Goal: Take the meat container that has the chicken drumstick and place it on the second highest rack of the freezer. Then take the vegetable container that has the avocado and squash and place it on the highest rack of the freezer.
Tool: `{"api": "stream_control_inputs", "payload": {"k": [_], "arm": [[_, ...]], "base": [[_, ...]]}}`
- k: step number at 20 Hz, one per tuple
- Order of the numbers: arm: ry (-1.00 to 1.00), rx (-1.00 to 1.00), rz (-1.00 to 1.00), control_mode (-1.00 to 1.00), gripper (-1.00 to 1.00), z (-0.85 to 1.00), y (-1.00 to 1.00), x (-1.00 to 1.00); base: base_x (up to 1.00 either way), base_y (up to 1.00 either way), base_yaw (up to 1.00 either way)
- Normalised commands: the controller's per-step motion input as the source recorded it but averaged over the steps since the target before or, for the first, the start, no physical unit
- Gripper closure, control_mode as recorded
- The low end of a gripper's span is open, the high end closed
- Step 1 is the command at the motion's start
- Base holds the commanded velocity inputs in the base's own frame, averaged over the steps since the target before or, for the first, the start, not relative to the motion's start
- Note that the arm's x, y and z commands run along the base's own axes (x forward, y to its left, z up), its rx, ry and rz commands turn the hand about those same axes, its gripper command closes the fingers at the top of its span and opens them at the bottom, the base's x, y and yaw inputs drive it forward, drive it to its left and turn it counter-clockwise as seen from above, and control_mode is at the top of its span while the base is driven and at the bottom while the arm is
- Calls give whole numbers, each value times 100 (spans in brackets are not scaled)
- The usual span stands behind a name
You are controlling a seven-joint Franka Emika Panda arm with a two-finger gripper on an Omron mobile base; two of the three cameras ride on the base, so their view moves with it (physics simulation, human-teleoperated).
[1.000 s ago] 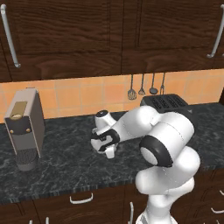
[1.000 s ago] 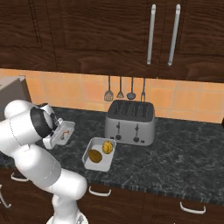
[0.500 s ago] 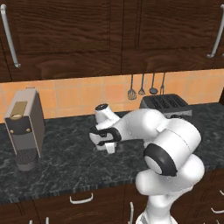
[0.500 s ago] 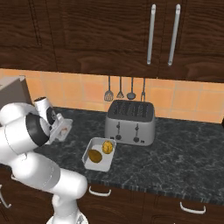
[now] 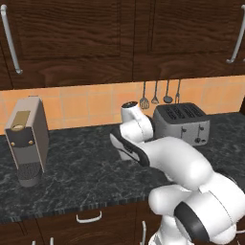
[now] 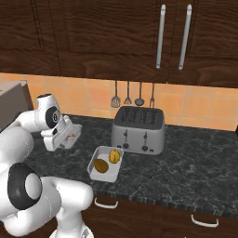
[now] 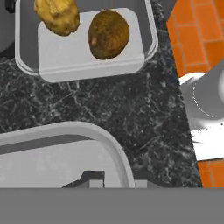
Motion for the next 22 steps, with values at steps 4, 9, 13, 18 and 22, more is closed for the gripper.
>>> {"api": "stream_control_inputs", "payload": {"k": [4,9,13,18,22], "arm": [[-8,10,3,-100,100,49,-85,-60],[-2,9,0,-100,100,57,-67,-52],[0,-2,-2,-100,100,23,-47,-58],[0,-9,-2,-100,100,19,-14,-15],[3,0,-4,-100,100,50,-55,0]], "base": [[0,0,0],[0,0,0],[0,0,0],[0,0,0],[0,0,0]]}}
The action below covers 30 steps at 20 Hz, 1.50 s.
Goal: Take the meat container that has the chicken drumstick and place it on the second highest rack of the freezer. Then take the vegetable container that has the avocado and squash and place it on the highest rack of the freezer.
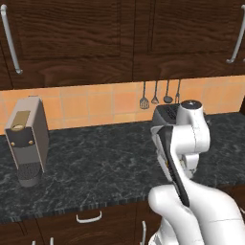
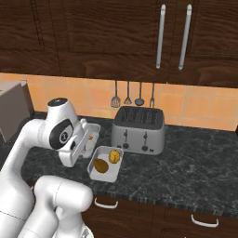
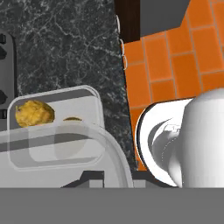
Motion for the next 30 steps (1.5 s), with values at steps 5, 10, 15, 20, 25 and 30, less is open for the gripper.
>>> {"api": "stream_control_inputs", "payload": {"k": [5,10,15,20,25,30], "arm": [[0,0,-3,-100,100,45,-15,-17],[0,1,-1,-100,100,24,-6,-38],[0,0,0,-100,100,20,-6,-50],[-2,0,-1,-100,100,8,0,-37],[0,0,-9,-100,100,0,0,-21],[0,0,-10,-100,100,0,0,-22]], "base": [[0,0,0],[0,0,0],[0,0,0],[0,0,0],[0,0,0],[0,0,0]]}}
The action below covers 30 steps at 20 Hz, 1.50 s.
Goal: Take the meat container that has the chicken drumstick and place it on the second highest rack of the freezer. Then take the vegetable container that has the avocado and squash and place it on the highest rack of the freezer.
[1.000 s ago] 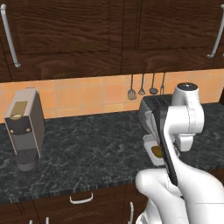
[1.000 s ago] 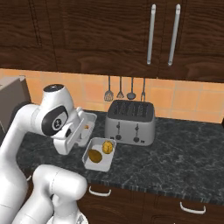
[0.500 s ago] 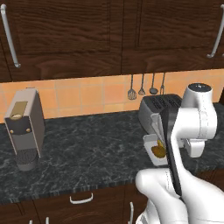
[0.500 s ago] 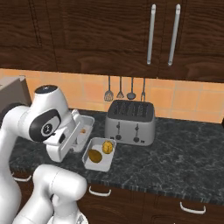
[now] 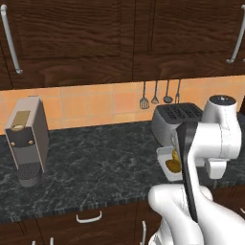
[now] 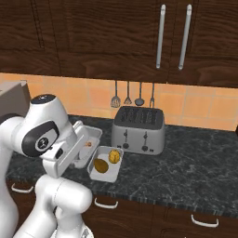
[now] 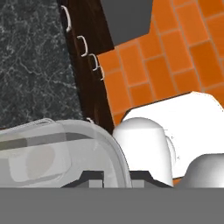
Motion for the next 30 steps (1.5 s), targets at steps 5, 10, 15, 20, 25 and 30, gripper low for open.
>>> {"api": "stream_control_inputs", "payload": {"k": [5,10,15,20,25,30], "arm": [[0,0,0,100,100,0,0,0],[0,0,0,100,100,0,0,0],[0,0,0,100,100,0,0,0],[0,0,0,100,100,0,0,0],[0,0,0,100,100,0,0,0],[0,0,0,100,100,0,0,0]], "base": [[-75,0,-9],[-89,13,-24],[-60,2,-60],[-34,26,-55],[-21,43,-50],[-23,34,-47]]}}
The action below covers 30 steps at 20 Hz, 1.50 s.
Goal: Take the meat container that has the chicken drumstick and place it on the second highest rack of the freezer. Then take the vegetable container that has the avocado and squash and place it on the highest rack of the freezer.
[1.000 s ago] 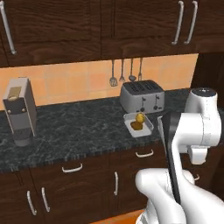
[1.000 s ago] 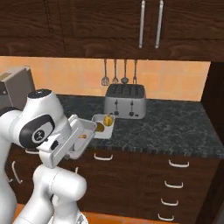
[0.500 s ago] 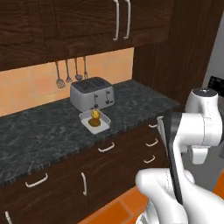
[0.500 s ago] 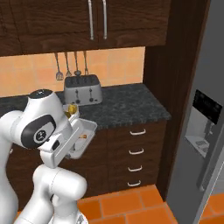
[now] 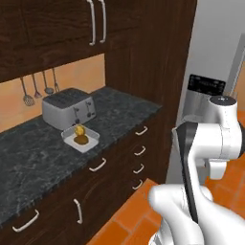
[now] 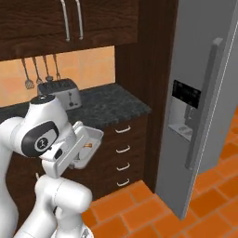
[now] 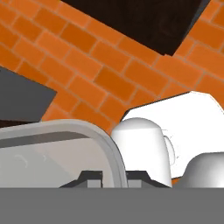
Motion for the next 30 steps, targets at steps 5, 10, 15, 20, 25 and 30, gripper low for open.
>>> {"api": "stream_control_inputs", "payload": {"k": [5,10,15,20,25,30], "arm": [[0,0,0,100,100,0,0,0],[0,0,0,100,100,0,0,0],[0,0,0,100,100,0,0,0],[0,0,0,100,100,0,0,0],[0,0,0,100,100,0,0,0],[0,0,0,100,100,0,0,0]], "base": [[-31,16,-48],[-36,0,-56],[-33,-2,-56],[-6,-13,-60],[13,-16,-42],[47,-59,0]]}}
